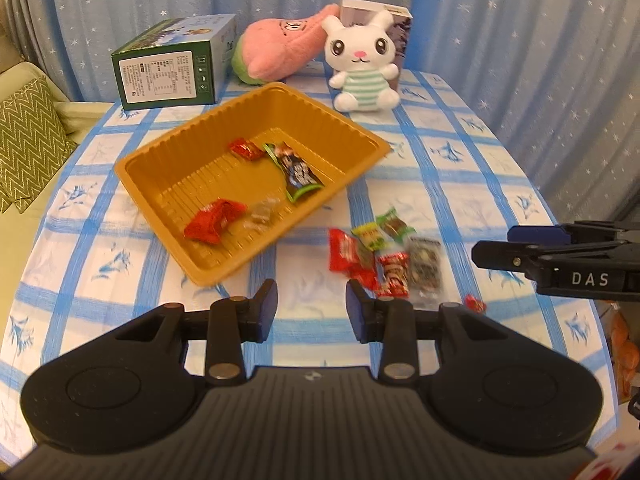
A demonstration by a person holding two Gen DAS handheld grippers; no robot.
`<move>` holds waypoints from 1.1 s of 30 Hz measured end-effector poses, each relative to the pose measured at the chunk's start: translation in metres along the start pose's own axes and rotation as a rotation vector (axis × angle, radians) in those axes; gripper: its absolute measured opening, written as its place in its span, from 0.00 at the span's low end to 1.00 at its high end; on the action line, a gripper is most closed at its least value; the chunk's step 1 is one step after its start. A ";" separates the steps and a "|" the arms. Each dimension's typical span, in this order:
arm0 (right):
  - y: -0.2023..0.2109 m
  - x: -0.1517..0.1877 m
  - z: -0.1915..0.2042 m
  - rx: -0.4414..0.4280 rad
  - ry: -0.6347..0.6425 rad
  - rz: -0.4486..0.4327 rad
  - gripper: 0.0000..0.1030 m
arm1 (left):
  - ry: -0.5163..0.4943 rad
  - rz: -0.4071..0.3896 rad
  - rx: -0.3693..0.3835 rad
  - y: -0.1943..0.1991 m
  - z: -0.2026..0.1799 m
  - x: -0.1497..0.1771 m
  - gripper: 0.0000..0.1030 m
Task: Organize snacks
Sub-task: 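Withdraw both grippers from the tray toward the remaining snacks, then reach the right gripper to the small red candy packet and close on it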
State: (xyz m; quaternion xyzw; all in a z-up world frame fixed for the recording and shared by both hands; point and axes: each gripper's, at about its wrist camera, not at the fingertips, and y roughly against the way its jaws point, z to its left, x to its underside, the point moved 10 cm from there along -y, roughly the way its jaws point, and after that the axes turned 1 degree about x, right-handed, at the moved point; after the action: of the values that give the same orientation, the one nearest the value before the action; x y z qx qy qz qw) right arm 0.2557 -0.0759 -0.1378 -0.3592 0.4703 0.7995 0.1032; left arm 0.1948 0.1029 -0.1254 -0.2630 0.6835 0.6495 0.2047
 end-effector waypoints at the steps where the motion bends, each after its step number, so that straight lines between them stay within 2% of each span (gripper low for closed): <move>1: 0.003 0.005 -0.002 0.003 -0.003 0.005 0.60 | -0.005 0.002 0.004 0.001 -0.003 0.003 0.33; 8: 0.023 0.037 -0.021 0.036 -0.023 0.032 0.60 | -0.040 0.012 0.026 0.008 -0.025 0.024 0.33; 17: 0.034 0.061 -0.039 0.071 -0.055 0.059 0.60 | -0.044 0.034 0.050 0.006 -0.045 0.041 0.33; 33: 0.014 0.087 -0.050 0.081 -0.027 0.118 0.60 | -0.053 0.066 0.040 -0.010 -0.054 0.058 0.33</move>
State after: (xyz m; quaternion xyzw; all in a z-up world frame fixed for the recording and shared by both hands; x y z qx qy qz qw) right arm 0.2100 -0.1398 -0.2012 -0.3155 0.5213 0.7892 0.0766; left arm 0.1592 0.0436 -0.1650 -0.2188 0.6990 0.6488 0.2064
